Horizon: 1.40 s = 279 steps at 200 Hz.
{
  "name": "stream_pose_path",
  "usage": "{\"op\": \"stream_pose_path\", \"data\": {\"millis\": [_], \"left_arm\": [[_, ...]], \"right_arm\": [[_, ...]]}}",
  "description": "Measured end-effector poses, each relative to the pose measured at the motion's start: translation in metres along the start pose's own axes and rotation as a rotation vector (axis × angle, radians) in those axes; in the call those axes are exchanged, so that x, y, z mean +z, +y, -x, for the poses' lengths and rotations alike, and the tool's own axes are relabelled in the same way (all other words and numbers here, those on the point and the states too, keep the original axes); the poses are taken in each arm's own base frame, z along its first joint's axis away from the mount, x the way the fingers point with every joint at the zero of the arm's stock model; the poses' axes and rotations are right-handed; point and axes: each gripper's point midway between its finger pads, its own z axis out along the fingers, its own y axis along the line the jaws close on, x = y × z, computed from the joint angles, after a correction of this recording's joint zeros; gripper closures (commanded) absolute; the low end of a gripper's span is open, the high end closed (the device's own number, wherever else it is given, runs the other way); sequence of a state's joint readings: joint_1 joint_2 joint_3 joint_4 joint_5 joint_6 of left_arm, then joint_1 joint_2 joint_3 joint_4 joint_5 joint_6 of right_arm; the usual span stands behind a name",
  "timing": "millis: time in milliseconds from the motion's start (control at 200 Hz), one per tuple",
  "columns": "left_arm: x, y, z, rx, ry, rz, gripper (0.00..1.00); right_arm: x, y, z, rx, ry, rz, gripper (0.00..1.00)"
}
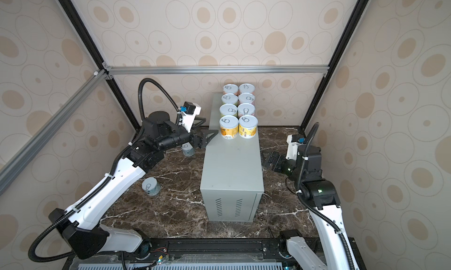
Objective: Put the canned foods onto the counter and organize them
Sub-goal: 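Move the left gripper down to the pale blue floor can while the right gripper lowers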
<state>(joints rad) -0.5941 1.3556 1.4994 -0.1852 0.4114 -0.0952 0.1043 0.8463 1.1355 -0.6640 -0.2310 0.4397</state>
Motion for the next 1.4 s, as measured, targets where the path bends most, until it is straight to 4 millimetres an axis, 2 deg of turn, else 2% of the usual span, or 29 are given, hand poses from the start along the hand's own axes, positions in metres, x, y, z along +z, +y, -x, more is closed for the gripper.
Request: {"op": "stream_pose_path", "data": {"millis": [115, 215, 520, 645, 750, 960, 1160, 1395], "left_arm": [[-0.012, 0.003, -0.001, -0.01, -0.01, 0.041, 0.01], [-0.02, 0.006, -0.006, -0.02, -0.008, 0.072, 0.01], [-0.055, 0.024, -0.035, -0.083, -0.001, 0.237, 0.01], [-0.07, 0.036, -0.052, -0.128, 0.004, 0.331, 0.01], [-0.08, 0.049, -0.072, -0.176, 0.019, 0.422, 0.01], [-0.09, 0.072, -0.128, -0.279, 0.096, 0.576, 0.01], [-0.093, 0.083, -0.18, -0.342, 0.175, 0.654, 0.01], [-0.089, 0.093, -0.236, -0.375, 0.259, 0.716, 0.01]], "right_arm": [[-0.003, -0.001, 0.002, 0.0, -0.007, -0.012, 0.0], [-0.004, -0.004, 0.001, 0.002, -0.007, -0.031, 0.0], [-0.018, -0.013, -0.001, 0.018, -0.029, -0.083, 0.01], [-0.022, -0.019, -0.007, 0.031, -0.039, -0.102, 0.0], [-0.02, -0.027, -0.019, 0.048, -0.023, -0.122, 0.0], [-0.011, -0.047, -0.051, 0.079, 0.032, -0.168, 0.0], [0.002, -0.068, -0.088, 0.111, 0.104, -0.207, 0.0], [0.027, -0.089, -0.128, 0.154, 0.202, -0.234, 0.01]]}}
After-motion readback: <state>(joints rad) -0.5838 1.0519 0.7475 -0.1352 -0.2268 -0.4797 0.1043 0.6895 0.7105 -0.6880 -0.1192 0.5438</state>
